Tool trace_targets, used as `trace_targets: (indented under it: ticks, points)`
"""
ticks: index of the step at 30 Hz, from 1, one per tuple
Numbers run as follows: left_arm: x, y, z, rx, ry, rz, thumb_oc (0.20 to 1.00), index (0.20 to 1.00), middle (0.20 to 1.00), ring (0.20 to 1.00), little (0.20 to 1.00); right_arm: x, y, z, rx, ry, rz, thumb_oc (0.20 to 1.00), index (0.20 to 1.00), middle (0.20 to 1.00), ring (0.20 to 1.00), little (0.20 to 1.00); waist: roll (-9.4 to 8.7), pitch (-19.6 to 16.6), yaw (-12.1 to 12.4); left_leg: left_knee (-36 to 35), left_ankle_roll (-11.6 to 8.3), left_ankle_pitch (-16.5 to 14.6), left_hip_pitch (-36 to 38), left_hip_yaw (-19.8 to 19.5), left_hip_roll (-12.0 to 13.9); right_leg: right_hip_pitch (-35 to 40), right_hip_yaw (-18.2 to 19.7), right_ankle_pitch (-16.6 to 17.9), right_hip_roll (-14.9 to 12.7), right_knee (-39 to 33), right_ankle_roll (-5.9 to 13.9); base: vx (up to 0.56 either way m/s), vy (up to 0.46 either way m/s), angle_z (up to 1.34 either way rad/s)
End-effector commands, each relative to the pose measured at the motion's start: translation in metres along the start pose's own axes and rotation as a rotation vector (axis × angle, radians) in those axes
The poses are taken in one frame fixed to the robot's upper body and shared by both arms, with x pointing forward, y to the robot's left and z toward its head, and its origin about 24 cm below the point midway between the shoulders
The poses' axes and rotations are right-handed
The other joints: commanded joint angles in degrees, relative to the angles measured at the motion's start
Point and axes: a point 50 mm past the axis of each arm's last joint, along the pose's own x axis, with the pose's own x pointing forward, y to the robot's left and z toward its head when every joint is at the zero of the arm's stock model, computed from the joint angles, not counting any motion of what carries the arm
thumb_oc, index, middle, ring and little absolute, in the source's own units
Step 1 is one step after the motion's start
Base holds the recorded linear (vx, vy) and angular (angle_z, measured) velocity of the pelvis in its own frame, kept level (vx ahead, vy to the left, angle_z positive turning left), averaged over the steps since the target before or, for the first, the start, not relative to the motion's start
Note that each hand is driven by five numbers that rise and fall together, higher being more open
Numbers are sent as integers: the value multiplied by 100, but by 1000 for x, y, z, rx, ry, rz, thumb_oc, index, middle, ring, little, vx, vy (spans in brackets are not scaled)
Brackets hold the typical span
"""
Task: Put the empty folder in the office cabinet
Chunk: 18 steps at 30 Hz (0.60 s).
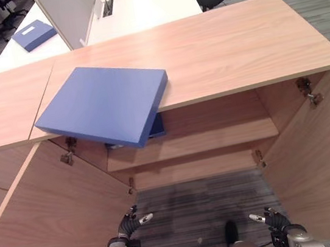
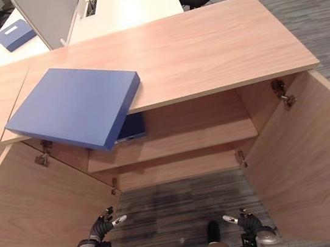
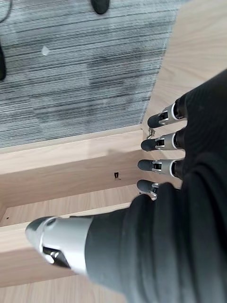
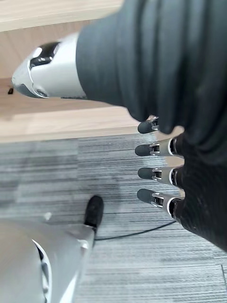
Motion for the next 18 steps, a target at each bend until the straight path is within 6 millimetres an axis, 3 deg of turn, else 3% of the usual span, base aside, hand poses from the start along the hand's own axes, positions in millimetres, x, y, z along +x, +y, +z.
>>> trace_targets:
  ticks: [1, 2, 3, 4, 7, 18]
  points:
    - [4, 19, 27, 12, -98, 34, 1000, 1000, 1000, 1000, 1000, 2, -9, 12, 9, -30, -26, 1000, 1000, 1000, 1000, 1000, -192, 256, 54, -480, 329, 260, -278, 266, -77, 310, 106, -564, -604, 392, 550, 54, -44, 2]
    - [4, 19, 27, 12, -98, 35, 1000, 1000, 1000, 1000, 1000, 2, -9, 11, 9, -29, -25, 1000, 1000, 1000, 1000, 1000, -193, 253, 61, -453, 335, 237, -287, 273, -78, 311, 112, -567, -606, 389, 556, 170, -63, -1]
    - [3, 17, 26, 22, -93, 26, 1000, 1000, 1000, 1000, 1000, 1, -11, 7, 10, -11, -35, 1000, 1000, 1000, 1000, 1000, -211, 187, 129, -938, 443, -244, -324, 274, -357, 335, 146, -622, -578, 387, 583, 162, 6, 2]
    - [3, 17, 24, 29, -85, 23, 1000, 1000, 1000, 1000, 1000, 1, -12, 5, 16, -3, -41, 1000, 1000, 1000, 1000, 1000, -164, 144, 151, -1355, 491, -372, -179, 321, -390, 344, 163, -662, -498, 405, 620, 184, 12, -2]
    - [1, 18, 22, 34, -87, 16, 1000, 1000, 1000, 1000, 1000, 1, -9, 4, 26, -6, -27, 1000, 1000, 1000, 1000, 1000, -99, -40, 103, -2067, 526, -569, 203, 656, -266, 404, 178, -696, -405, 399, 657, 107, 47, -12]
    - [0, 25, 16, 38, -63, 48, 1000, 1000, 1000, 1000, 1000, 0, 15, -7, 23, 20, 39, 1000, 1000, 1000, 1000, 1000, -106, -333, 166, -3090, 618, -570, 1146, 689, -260, 668, 206, -510, -442, 138, 840, 77, 59, -3]
